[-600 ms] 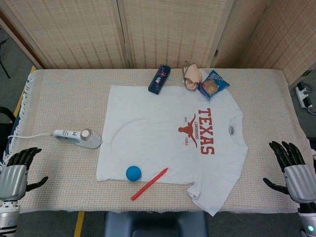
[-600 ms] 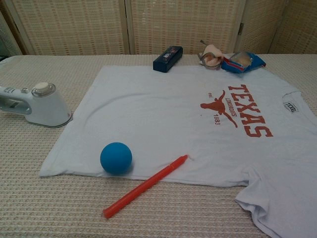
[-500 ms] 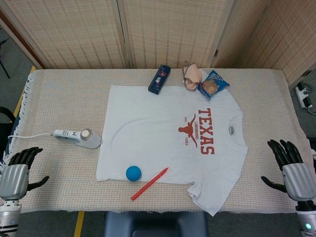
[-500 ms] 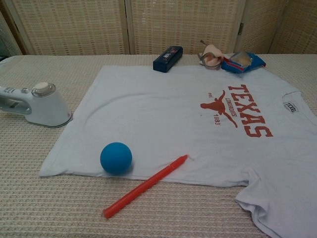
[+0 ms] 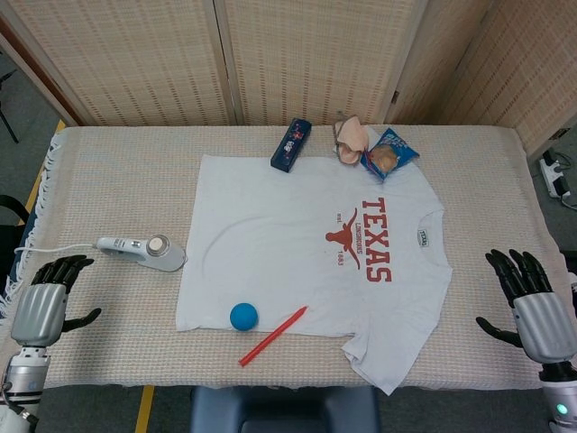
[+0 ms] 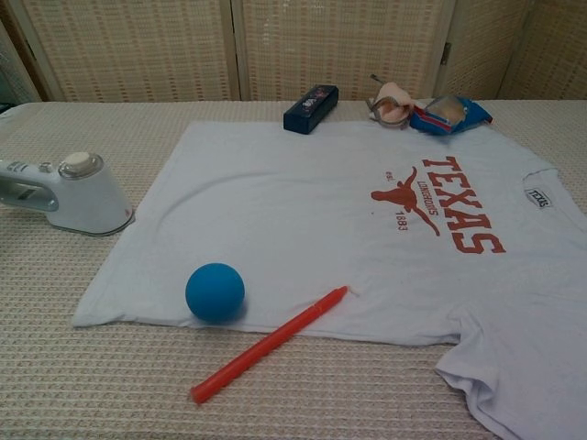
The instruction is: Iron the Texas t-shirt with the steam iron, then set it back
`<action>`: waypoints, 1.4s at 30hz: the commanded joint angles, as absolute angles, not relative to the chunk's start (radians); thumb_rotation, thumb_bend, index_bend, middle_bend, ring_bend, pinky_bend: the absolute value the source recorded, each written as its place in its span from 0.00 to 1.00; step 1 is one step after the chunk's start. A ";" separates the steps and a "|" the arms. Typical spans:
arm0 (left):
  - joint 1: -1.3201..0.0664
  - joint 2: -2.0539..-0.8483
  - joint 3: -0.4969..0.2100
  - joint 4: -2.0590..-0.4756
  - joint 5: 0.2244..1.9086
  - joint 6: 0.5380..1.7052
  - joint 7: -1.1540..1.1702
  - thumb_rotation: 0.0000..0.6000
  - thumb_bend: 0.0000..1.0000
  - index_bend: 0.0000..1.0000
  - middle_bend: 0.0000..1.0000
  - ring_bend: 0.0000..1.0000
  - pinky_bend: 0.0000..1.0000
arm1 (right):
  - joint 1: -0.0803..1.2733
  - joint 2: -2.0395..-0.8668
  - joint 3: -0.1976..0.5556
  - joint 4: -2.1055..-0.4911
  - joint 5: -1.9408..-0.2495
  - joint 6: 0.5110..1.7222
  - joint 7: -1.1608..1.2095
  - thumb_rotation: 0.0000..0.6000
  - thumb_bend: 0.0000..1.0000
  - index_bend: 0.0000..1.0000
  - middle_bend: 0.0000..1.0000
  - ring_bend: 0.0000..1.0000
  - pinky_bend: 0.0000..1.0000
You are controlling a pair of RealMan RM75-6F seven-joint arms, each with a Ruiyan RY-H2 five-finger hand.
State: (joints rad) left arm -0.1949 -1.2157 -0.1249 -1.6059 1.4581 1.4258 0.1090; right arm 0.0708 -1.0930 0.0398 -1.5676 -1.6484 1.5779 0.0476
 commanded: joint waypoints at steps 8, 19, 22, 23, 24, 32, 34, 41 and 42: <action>-0.424 -1.214 -0.225 -1.533 1.245 1.045 0.135 1.00 0.09 0.10 0.12 0.07 0.18 | 0.067 -1.077 0.032 -1.582 -1.658 1.582 0.049 1.00 0.05 0.00 0.07 0.00 0.04; -0.608 -1.311 -0.240 -1.322 0.969 0.780 0.292 1.00 0.10 0.10 0.09 0.04 0.15 | 0.054 -1.072 0.030 -1.577 -1.645 1.591 0.053 1.00 0.05 0.00 0.07 0.00 0.04; -0.633 -1.296 -0.225 -1.325 0.887 0.725 0.325 1.00 0.10 0.18 0.18 0.12 0.15 | 0.054 -1.072 0.030 -1.578 -1.646 1.592 0.052 1.00 0.05 0.00 0.07 0.00 0.04; -0.636 -1.292 -0.219 -1.330 0.872 0.721 0.332 1.00 0.10 0.21 0.21 0.14 0.15 | 0.054 -1.073 0.030 -1.578 -1.646 1.591 0.053 1.00 0.05 0.00 0.07 0.00 0.04; -0.637 -1.286 -0.214 -1.339 0.861 0.720 0.336 1.00 0.10 0.24 0.25 0.17 0.15 | 0.054 -1.074 0.030 -1.578 -1.645 1.590 0.053 1.00 0.05 0.00 0.07 0.00 0.04; -0.580 -1.227 -0.170 -1.480 0.893 0.805 0.289 1.00 0.10 0.33 0.40 0.30 0.17 | 0.059 -1.076 0.028 -1.579 -1.643 1.576 0.055 1.00 0.05 0.00 0.07 0.00 0.04; -0.567 -1.209 -0.154 -1.514 0.898 0.828 0.293 1.00 0.10 0.34 0.42 0.32 0.17 | 0.059 -1.075 0.028 -1.578 -1.645 1.577 0.056 1.00 0.05 0.00 0.07 0.00 0.04; -0.548 -1.199 -0.152 -1.557 0.890 0.894 0.273 1.00 0.10 0.31 0.37 0.29 0.18 | 0.060 -1.078 0.028 -1.568 -1.643 1.575 0.068 1.00 0.05 0.00 0.07 0.00 0.04; -0.548 -1.220 -0.161 -1.540 0.897 0.919 0.267 1.00 0.10 0.30 0.36 0.29 0.19 | 0.061 -1.079 0.028 -1.566 -1.644 1.574 0.071 1.00 0.05 0.00 0.07 0.00 0.04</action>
